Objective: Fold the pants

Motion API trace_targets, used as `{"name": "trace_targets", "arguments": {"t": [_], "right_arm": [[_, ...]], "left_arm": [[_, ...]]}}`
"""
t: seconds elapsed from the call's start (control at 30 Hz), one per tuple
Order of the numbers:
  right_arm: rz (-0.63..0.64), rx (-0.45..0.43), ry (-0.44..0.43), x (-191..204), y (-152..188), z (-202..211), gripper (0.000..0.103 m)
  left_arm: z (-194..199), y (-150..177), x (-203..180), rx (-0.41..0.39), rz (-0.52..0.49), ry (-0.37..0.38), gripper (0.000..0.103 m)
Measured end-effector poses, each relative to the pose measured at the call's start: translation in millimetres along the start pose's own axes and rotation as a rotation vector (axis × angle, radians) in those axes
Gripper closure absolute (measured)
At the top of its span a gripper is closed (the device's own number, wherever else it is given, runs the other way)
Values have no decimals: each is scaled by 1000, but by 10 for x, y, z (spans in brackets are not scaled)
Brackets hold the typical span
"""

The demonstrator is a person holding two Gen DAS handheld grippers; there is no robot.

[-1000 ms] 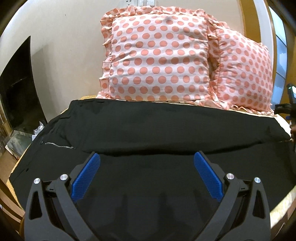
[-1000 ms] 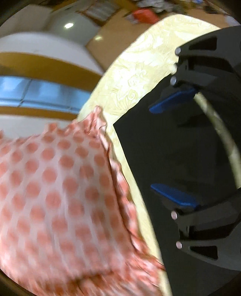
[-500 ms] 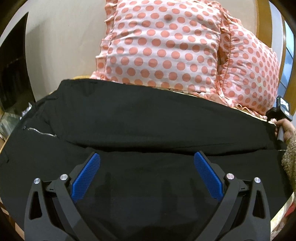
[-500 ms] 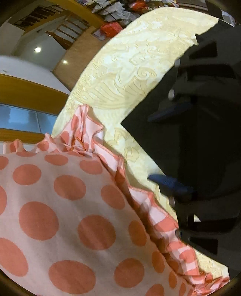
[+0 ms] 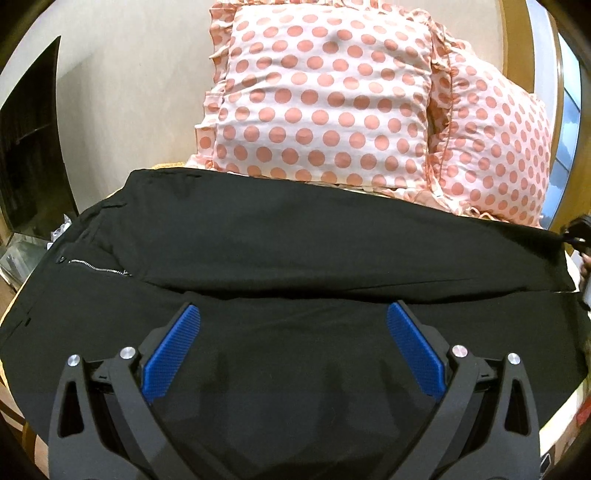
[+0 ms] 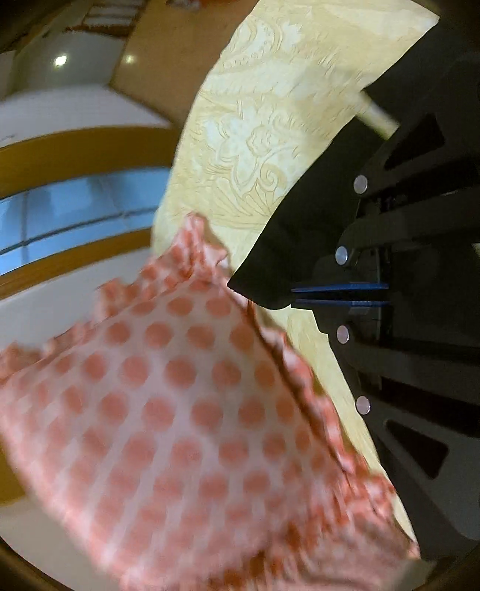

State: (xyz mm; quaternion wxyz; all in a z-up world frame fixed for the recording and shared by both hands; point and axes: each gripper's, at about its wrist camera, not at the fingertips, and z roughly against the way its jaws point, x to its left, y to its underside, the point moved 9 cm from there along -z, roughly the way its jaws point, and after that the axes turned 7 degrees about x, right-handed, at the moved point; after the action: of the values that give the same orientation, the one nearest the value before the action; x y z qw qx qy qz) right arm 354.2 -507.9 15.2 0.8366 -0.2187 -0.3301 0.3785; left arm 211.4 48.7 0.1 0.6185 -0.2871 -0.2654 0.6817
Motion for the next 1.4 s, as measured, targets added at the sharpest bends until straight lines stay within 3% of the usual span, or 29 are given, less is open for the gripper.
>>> {"name": "trace_targets", "arguments": {"t": [0.13,0.23,0.4,0.57,0.67,0.7,0.73,0.77,0.87,0.97,1.0,1.03,1.13,1.27,1.4], "right_arm": [[35,-95,-158,-3,346,841,100],[25,-124,-199,-206,763,1296,100],[-76,-8,-142,-779,1490,1205,100],[-156,67,-192,-911,1648,1076,98],[-151,69,-205,-874,1644,1120,74],[-152,70,-206,-871,1646,1129,57],[-158,73,-207,-867,1650,1129,49],[-165,76,-217,-868,1659,1132,49],[-197,98,-224,-893,1684,1052,54],[-235,123,-198,-967,1719,928,80],[-242,116,-191,-1001,1717,912,94],[-251,118,-201,-1012,1709,885,99],[-233,36,-259,-985,1566,1061,100],[-188,-112,-226,-1056,1373,1477,101],[-216,-59,-179,-1240,1508,1356,101]], "left_arm": [[105,20,-18,-18,7,20,2],[174,38,-49,-31,7,32,2],[253,40,-114,-49,-10,30,2],[310,51,-182,-53,-25,34,2],[352,54,-182,-67,-38,11,2],[359,54,-176,-70,-38,7,2],[361,53,-171,-69,-36,5,2],[360,52,-167,-67,-34,6,2],[354,48,-158,-63,-30,3,2],[344,50,-151,-58,-30,-8,2],[338,49,-144,-53,-28,-10,2],[325,42,-131,-48,-25,-11,2],[312,14,-55,-30,-10,-7,2],[321,-100,124,-13,17,6,2],[278,-315,412,-3,49,-18,2]]}}
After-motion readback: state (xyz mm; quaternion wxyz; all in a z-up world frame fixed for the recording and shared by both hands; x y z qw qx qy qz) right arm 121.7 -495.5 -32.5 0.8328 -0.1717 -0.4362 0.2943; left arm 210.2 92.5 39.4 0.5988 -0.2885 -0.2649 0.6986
